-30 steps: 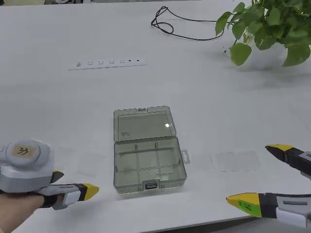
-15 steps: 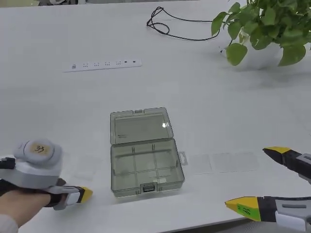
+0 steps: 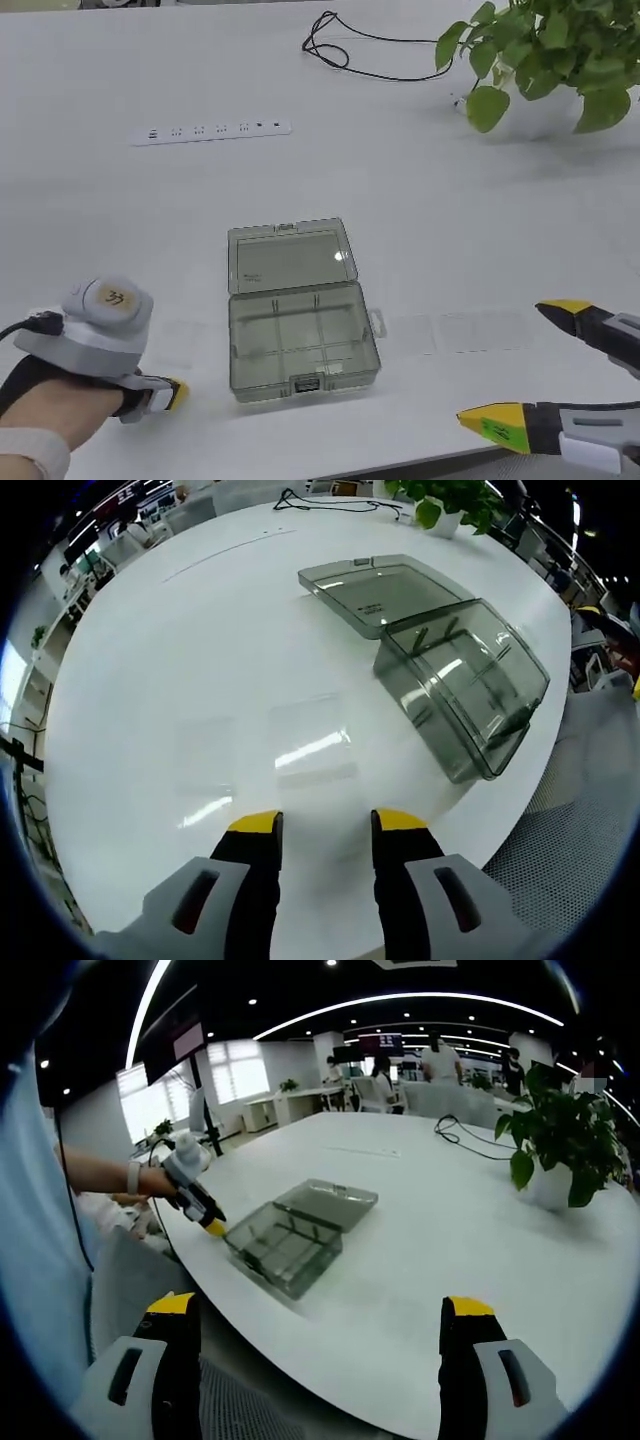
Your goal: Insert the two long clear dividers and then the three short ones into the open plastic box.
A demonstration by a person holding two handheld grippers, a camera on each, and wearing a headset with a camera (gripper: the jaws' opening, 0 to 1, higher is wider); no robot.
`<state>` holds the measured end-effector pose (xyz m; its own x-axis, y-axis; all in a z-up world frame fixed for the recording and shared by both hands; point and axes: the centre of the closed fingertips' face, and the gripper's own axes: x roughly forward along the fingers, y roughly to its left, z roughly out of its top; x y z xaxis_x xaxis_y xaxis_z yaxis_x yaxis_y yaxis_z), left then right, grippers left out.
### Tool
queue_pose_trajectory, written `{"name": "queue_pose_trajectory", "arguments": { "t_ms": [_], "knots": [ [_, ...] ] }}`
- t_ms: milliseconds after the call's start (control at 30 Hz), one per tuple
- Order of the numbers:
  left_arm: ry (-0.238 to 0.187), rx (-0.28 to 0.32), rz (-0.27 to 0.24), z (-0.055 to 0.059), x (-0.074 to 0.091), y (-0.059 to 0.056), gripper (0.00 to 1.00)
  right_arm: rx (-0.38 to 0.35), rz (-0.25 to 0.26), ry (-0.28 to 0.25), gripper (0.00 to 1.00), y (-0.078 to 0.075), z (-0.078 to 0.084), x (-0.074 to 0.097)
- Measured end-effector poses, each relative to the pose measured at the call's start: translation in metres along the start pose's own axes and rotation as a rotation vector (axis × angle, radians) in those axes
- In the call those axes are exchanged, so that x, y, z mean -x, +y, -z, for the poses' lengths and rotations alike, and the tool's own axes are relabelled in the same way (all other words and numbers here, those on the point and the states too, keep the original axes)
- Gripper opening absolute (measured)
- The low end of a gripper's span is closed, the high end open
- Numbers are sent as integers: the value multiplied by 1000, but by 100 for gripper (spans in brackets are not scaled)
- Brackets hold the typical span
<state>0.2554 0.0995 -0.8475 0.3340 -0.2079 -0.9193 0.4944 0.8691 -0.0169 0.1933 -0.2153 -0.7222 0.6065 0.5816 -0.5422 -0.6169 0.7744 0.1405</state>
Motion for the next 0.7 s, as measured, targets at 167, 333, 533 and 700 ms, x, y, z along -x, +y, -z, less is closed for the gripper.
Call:
{"name": "queue_pose_trajectory", "arguments": {
  "t_ms": [167,333,533,700],
  "knots": [
    [-11,-16,-20,0,3,0,33,-5,-1,-1,100,2,2,0],
    [-23,13,-31,2,3,2,32,-5,-6,-6,100,6,0,-1],
    [-34,44,-23,3,5,5,30,0,-15,-10,100,9,-3,-2],
    [-38,64,-17,6,7,5,30,2,-18,-8,100,11,-3,-3]
  ]
}}
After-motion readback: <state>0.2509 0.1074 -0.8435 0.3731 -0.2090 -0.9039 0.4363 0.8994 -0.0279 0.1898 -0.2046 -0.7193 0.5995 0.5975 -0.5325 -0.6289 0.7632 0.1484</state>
